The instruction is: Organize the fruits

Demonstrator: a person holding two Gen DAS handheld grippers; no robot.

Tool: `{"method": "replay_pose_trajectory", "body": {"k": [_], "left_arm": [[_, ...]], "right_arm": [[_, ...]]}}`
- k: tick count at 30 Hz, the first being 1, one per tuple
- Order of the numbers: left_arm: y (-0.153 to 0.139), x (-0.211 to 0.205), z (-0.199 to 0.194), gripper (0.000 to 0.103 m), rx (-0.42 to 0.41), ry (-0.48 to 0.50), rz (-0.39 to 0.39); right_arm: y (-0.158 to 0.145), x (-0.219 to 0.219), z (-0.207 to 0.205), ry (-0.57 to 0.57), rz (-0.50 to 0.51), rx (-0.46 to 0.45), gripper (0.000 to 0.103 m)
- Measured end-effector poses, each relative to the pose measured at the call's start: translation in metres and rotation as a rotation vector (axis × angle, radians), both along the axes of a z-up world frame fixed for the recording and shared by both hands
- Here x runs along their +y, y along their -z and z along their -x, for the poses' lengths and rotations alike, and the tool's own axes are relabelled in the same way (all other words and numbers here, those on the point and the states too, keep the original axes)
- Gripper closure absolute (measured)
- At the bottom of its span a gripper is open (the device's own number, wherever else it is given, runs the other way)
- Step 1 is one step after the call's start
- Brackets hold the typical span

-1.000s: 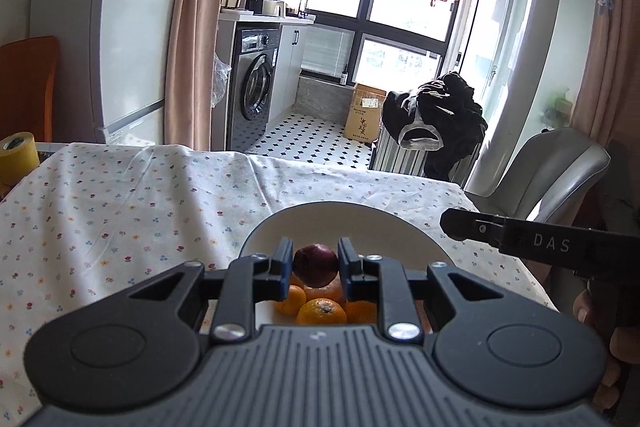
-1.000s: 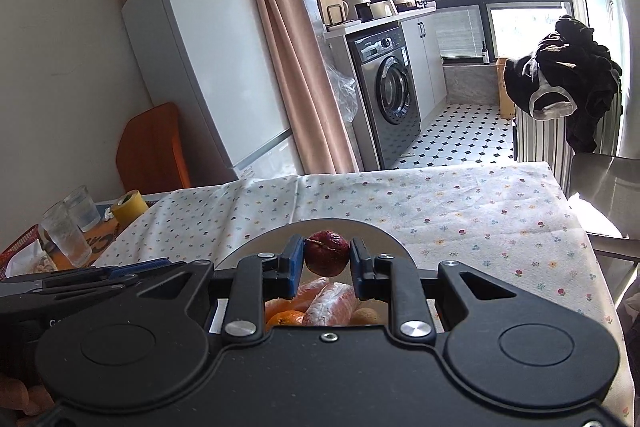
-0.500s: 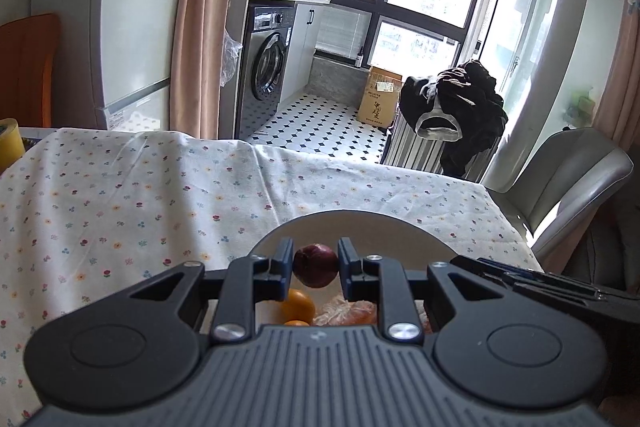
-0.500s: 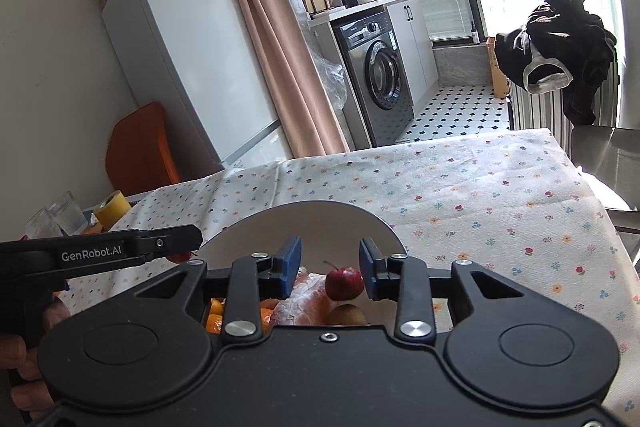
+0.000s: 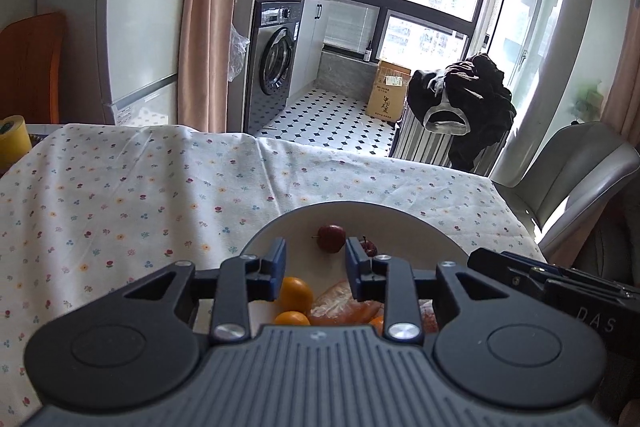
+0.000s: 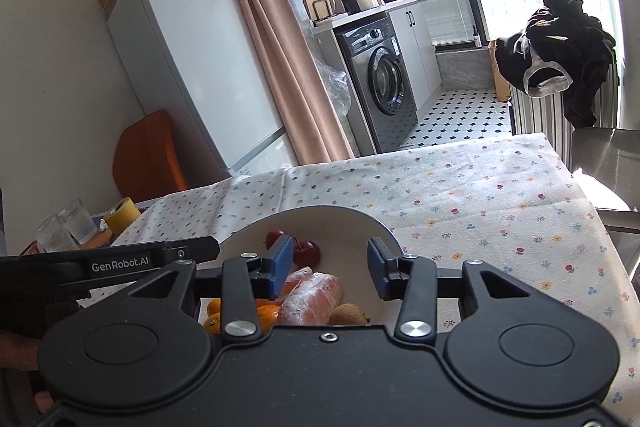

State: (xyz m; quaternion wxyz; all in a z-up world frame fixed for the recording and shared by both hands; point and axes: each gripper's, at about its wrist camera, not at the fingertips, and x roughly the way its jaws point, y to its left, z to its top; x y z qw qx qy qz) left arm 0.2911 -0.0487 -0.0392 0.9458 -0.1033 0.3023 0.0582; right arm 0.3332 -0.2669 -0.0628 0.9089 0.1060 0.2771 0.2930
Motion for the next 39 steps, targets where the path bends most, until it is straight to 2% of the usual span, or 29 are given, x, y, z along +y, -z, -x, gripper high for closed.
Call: {"method": "replay_pose_trajectory", "body": {"k": [5,9,12,14,18,22,24,30,34,39], "left_arm": [[0.0,-0.001,0.028,0.065,-0.013,-0.033,-0.001],[-0.005,0.008,0.051,0.054,-0.042,-0.093,0.03],[-0.014,0.015,0.065,0.052,-0.067,-0.104,0.03],[-0.02,0.019,0.076,0.046,-0.083,-0.112,0.026],[-0.028,0.029,0.093,0.027,-0.087,-0.118,0.032],[-0.032,0.036,0.11,0.017,-0.092,-0.13,0.028],[-0.033,0.039,0.117,0.014,-0.087,-0.131,0.038],[-0.038,0.041,0.143,0.012,-0.087,-0.1,0.02],[-0.045,0.042,0.163,0.008,-0.098,-0.093,0.012],[-0.053,0.044,0.186,0.005,-0.113,-0.093,0.009]], "right_arm": [[-0.009,0.002,0.009,-0.026,0.005,-0.025,0.056],[-0.015,0.002,0.014,-0.032,0.002,-0.04,0.052],[-0.017,0.003,0.015,-0.038,-0.005,-0.023,0.049],[-0.018,0.004,0.017,-0.04,0.003,-0.019,0.048],[-0.024,0.006,0.029,-0.057,0.015,-0.028,0.038],[-0.031,0.009,0.048,-0.062,0.042,-0.045,0.026],[-0.035,0.011,0.057,-0.065,0.05,-0.057,0.017],[-0.051,0.014,0.086,-0.086,0.065,-0.095,0.003],[-0.062,0.017,0.103,-0.101,0.074,-0.123,0.0],[-0.074,0.019,0.122,-0.111,0.084,-0.113,0.0]]}}
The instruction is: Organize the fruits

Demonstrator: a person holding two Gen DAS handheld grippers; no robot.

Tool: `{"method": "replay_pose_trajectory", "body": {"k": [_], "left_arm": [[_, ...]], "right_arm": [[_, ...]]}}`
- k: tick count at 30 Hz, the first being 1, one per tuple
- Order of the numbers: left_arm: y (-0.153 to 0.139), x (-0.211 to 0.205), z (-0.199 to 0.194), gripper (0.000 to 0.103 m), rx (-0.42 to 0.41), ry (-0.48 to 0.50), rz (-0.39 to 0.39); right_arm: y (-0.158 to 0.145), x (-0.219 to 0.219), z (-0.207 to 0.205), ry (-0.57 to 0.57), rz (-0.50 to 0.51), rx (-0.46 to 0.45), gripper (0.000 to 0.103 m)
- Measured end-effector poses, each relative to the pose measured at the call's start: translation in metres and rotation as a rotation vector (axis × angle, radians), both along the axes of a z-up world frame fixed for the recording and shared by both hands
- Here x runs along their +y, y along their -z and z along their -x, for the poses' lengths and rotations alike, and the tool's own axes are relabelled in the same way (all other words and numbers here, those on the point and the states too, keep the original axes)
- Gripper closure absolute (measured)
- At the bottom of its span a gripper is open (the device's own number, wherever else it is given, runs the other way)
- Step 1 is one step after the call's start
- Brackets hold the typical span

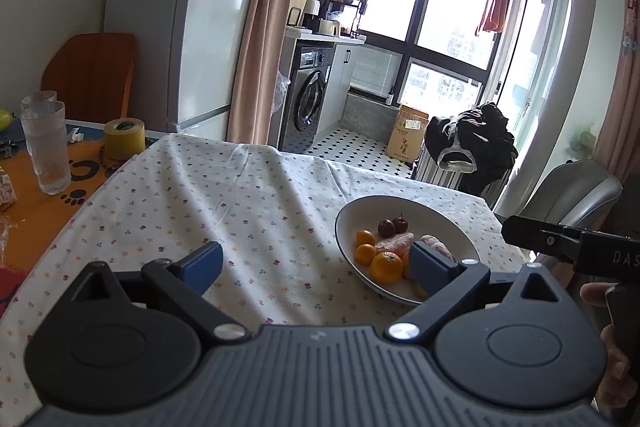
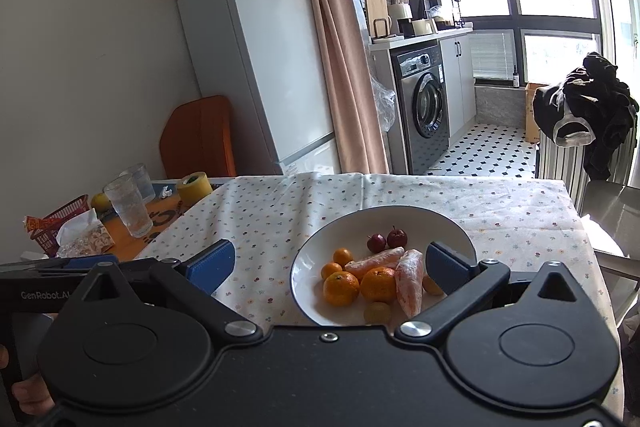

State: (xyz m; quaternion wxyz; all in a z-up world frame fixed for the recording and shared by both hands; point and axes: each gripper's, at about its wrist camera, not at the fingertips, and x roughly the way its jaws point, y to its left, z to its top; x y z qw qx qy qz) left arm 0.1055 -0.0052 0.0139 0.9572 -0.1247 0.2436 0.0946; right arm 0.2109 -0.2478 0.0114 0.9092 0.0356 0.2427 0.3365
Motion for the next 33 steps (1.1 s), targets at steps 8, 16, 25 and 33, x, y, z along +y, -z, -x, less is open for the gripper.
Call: {"method": "replay_pose_trajectory", "body": {"k": [8,16,25,33], "left_arm": [[-0.013,0.005,0.031,0.003,0.008,-0.021,-0.013],[-0.018,0.003,0.054,0.0,0.017,0.008,-0.042],[-0.02,0.004,0.067,0.0,0.026,0.062,-0.053],[-0.031,-0.001,0.077,0.0,0.029,0.109,-0.076]], "right_arm": [[-0.01,-0.008,0.024,-0.012,-0.017,0.031,0.0],[-0.018,-0.008,0.051,-0.046,0.027,0.038,0.0],[-0.026,-0.014,0.087,-0.023,0.057,0.041,0.0],[-0.034,-0.015,0.109,-0.04,0.091,0.032,0.0]]}}
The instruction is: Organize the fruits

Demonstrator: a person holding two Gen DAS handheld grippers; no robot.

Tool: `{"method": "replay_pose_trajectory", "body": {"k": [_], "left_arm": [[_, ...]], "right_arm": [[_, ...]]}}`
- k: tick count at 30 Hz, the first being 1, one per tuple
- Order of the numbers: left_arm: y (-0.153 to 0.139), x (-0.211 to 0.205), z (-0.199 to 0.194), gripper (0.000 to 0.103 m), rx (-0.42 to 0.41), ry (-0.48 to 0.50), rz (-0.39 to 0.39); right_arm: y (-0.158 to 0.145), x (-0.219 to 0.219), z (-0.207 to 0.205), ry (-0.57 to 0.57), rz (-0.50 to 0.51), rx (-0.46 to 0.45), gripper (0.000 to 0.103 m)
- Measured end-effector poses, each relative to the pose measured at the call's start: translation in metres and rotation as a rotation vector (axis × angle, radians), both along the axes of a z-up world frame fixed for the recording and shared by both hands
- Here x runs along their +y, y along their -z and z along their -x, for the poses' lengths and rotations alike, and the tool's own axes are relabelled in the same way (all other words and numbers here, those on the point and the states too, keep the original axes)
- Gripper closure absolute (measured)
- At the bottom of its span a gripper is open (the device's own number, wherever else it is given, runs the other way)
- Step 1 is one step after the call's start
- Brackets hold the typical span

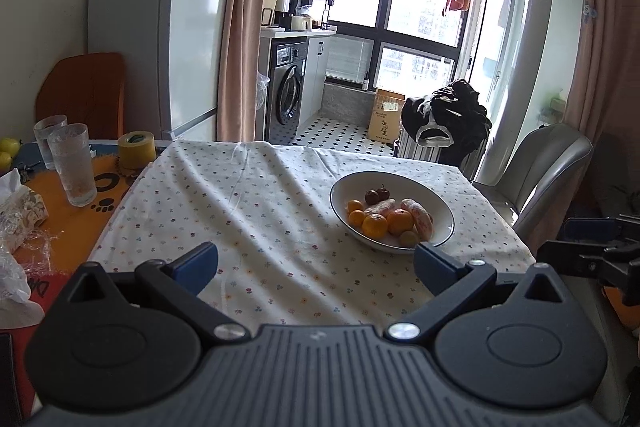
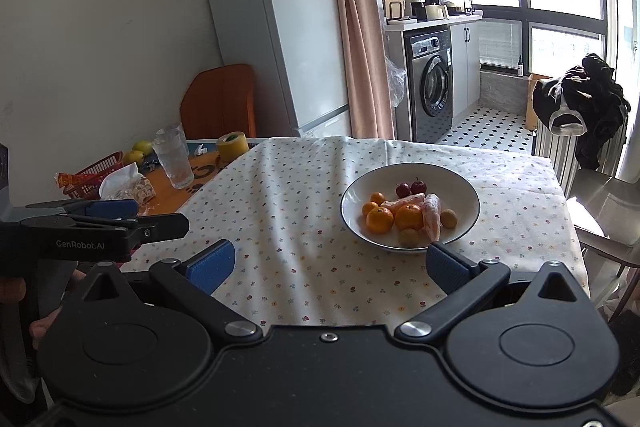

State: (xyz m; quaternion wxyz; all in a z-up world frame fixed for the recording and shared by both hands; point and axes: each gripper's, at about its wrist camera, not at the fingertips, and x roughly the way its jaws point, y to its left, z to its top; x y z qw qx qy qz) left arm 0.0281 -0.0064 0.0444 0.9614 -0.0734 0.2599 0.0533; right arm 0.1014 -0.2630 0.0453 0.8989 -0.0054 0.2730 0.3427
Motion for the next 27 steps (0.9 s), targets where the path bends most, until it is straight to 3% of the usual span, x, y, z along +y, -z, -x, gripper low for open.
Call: {"method": "replay_pose_trajectory", "body": {"k": [27], "left_arm": [[-0.0055,-0.0041,0.002,0.0,0.0,0.039,0.0]], "right_arm": [[0.0008,-0.007,-0.0002,-0.002,-0.009,0.017,0.0]]}}
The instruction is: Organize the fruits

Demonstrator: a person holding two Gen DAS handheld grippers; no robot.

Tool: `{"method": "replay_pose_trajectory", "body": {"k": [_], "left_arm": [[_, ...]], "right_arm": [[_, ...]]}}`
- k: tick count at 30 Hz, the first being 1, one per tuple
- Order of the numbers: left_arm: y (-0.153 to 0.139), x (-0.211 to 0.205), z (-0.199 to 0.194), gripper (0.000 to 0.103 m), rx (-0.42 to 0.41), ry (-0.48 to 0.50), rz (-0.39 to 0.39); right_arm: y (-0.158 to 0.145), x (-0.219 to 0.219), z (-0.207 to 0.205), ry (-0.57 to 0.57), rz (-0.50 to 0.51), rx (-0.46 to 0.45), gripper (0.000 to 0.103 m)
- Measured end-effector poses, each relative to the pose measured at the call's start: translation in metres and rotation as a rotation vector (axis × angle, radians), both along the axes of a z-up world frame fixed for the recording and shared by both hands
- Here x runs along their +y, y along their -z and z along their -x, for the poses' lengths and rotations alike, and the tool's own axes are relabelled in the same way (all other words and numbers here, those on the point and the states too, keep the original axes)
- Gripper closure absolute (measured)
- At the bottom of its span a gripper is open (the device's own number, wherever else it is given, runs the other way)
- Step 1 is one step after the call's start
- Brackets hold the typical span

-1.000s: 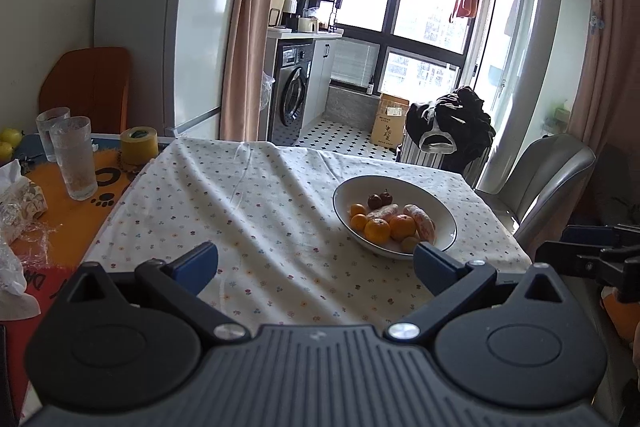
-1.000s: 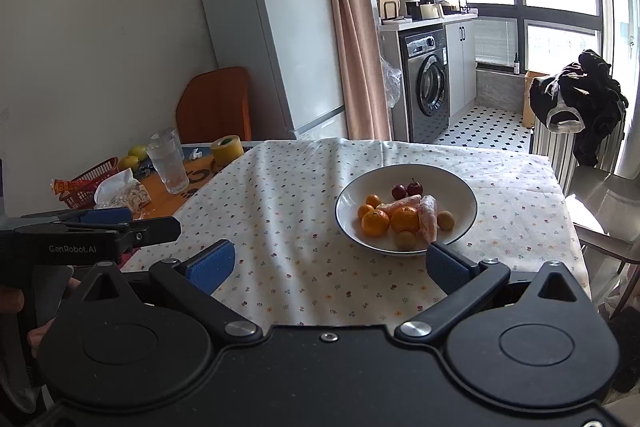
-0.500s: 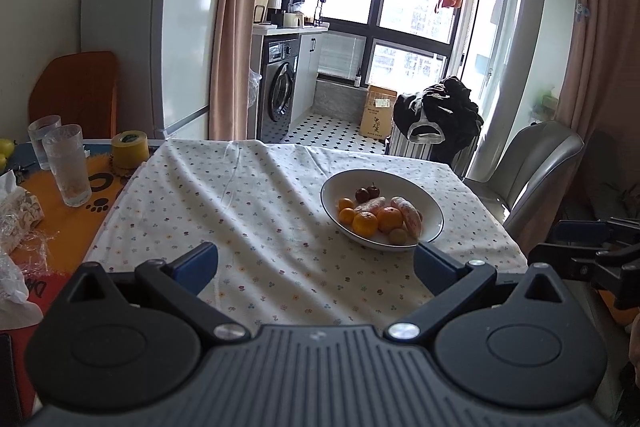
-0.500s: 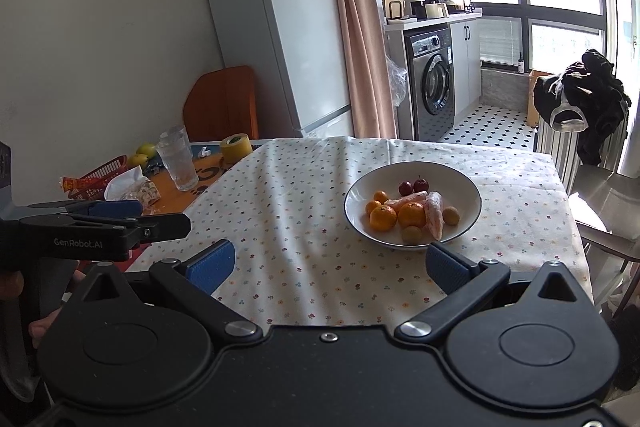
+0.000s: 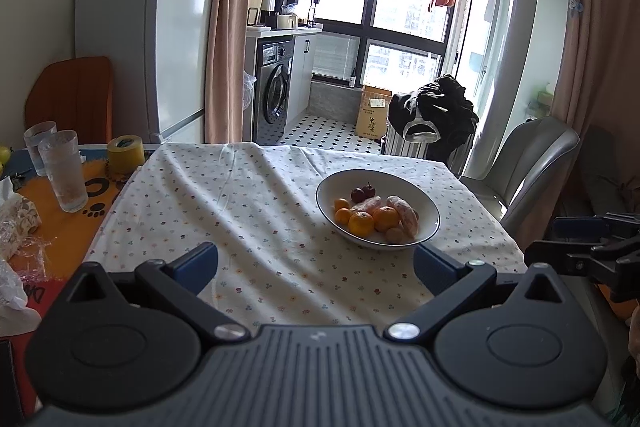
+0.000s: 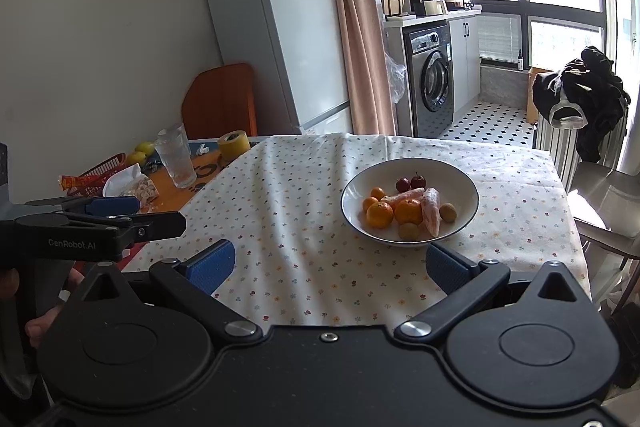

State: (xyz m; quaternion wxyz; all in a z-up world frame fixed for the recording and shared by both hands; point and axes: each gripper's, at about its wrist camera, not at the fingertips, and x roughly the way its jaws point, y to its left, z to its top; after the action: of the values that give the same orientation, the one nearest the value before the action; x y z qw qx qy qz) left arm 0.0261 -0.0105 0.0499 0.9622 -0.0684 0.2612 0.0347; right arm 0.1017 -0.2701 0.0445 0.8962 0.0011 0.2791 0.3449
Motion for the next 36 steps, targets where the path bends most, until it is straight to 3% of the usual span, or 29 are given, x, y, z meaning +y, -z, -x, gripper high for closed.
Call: {"method": "replay_pose_trajectory", "body": {"k": [36], "left_arm": [[0.0003,0.0031,-0.0017,0.0,0.007,0.022,0.024]], "right_arm": [[0.0008,-0.0068,-0.0014,0.005,0.007,0.011,0.0]]}}
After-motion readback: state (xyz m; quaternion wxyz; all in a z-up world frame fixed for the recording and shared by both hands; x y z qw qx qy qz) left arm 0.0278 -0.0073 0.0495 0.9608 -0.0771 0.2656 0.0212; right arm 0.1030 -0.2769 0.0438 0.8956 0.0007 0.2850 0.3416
